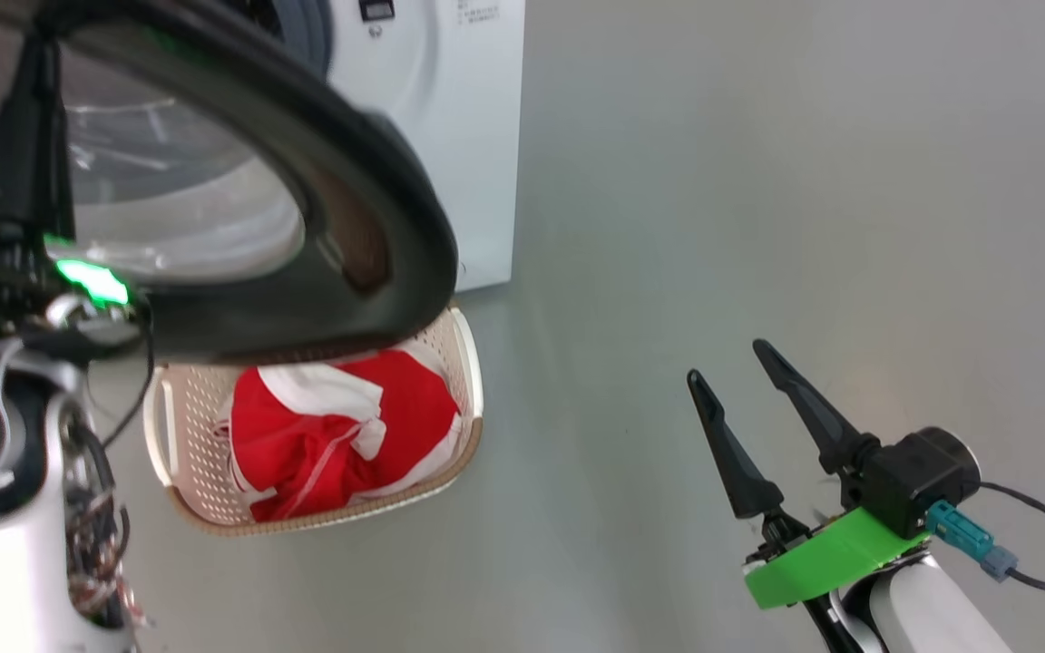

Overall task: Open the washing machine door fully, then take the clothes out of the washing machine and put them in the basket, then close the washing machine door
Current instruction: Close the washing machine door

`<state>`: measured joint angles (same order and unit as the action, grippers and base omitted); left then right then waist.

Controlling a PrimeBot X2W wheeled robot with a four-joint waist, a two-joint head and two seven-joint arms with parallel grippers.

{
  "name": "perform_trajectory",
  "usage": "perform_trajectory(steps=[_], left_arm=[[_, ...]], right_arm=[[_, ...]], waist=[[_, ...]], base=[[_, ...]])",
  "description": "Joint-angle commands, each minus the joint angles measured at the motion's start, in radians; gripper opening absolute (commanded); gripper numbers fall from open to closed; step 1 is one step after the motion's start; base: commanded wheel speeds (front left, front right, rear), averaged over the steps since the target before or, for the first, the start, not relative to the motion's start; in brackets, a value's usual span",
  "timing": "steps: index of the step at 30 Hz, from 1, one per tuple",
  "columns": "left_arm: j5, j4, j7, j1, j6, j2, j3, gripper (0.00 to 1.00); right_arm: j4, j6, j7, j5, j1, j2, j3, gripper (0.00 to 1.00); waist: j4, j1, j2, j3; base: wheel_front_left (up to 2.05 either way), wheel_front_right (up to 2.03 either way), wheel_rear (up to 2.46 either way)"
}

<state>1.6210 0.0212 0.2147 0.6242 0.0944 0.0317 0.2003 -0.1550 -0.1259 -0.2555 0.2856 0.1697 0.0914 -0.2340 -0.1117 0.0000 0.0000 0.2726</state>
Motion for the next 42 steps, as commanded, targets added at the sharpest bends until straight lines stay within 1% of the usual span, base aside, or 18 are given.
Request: perform_trajectory(steps=[1, 2, 6, 12, 18, 19, 20, 25, 29, 32, 33, 35, 38, 42], left_arm=[[0.004, 0.008, -0.001, 0.064, -0.026, 0.028, 0.018, 0.0], [0.004, 0.008, -0.001, 0.064, -0.026, 0.028, 0.018, 0.0], [0.006, 0.054, -0.001, 0.112, -0.057, 0.029, 0.012, 0.0], [0.008, 0.127, 0.001, 0.157, -0.093, 0.027, -0.004, 0.0], [0.02, 0.168, 0.033, 0.15, -0.13, 0.026, -0.02, 0.0], [0.018, 0.17, 0.038, 0.141, -0.134, 0.027, -0.023, 0.65], [0.016, 0.169, 0.044, 0.13, -0.138, 0.03, -0.026, 1.0], [-0.04, 0.139, 0.042, 0.043, -0.178, 0.048, -0.043, 1.0], [-0.18, 0.095, -0.029, -0.06, -0.211, 0.083, -0.067, 1.0], [-0.336, 0.072, -0.125, -0.141, -0.22, 0.122, -0.09, 1.0], [-0.457, 0.074, -0.193, -0.196, -0.222, 0.152, -0.118, 1.0], [-0.573, 0.082, -0.253, -0.249, -0.223, 0.182, -0.153, 1.0], [-0.713, 0.09, -0.333, -0.32, -0.224, 0.217, -0.199, 1.0], [-0.857, 0.1, -0.431, -0.398, -0.21, 0.243, -0.218, 1.0]], right_arm=[[0.03, -0.005, -0.006, -0.017, 0.032, 0.006, -0.017, 1.0], [0.03, -0.005, -0.006, -0.017, 0.032, 0.006, -0.017, 1.0], [0.029, -0.005, -0.006, -0.019, 0.041, 0.009, -0.017, 1.0], [0.02, -0.005, -0.006, -0.024, 0.054, 0.012, -0.027, 1.0], [0.013, -0.005, -0.006, -0.025, 0.059, 0.012, -0.028, 1.0], [0.012, -0.005, -0.006, -0.025, 0.058, 0.012, -0.028, 1.0], [0.011, -0.005, -0.006, -0.023, 0.056, 0.012, -0.028, 1.0], [0.005, -0.005, -0.006, -0.018, 0.041, 0.012, -0.028, 1.0], [0.002, -0.005, -0.006, -0.016, 0.026, 0.014, -0.027, 1.0], [-0.001, -0.005, -0.006, -0.016, 0.013, 0.019, -0.021, 1.0], [-0.005, -0.005, -0.006, -0.014, 0.0, 0.021, -0.021, 1.0], [-0.007, -0.005, -0.006, -0.01, -0.012, 0.024, -0.023, 1.0], [-0.007, -0.005, -0.006, -0.009, -0.029, 0.029, -0.019, 1.0], [-0.001, -0.005, -0.006, -0.013, -0.053, 0.028, -0.005, 1.0]], waist=[[-0.006, 0.0, 0.0, 0.038], [-0.006, 0.0, 0.0, 0.038], [-0.004, 0.0, 0.0, 0.053], [0.007, 0.0, 0.0, 0.065], [0.02, 0.0, 0.0, 0.045], [0.022, 0.0, 0.0, 0.038], [0.024, 0.0, 0.0, 0.029], [0.036, 0.0, 0.0, -0.025], [0.039, 0.0, 0.0, -0.081], [0.041, 0.0, 0.0, -0.121], [0.041, 0.0, 0.0, -0.151], [0.04, 0.0, 0.0, -0.179], [0.039, 0.0, 0.0, -0.218], [0.034, 0.0, 0.0, -0.257]], base=[[0.0, 0.0, 0.0], [0.0, 0.0, 0.0], [0.0, 0.0, 0.0], [0.0, 0.0, 0.0], [0.0, 0.0, 0.0], [0.0, 0.0, 0.0], [0.0, 0.0, 0.0], [0.0, 0.0, 0.0], [0.0, 0.0, 0.0], [0.0, 0.0, 0.0], [0.0, 0.0, 0.0], [0.0, 0.0, 0.0], [0.0, 0.0, 0.0], [0.0, 0.0, 0.0]])
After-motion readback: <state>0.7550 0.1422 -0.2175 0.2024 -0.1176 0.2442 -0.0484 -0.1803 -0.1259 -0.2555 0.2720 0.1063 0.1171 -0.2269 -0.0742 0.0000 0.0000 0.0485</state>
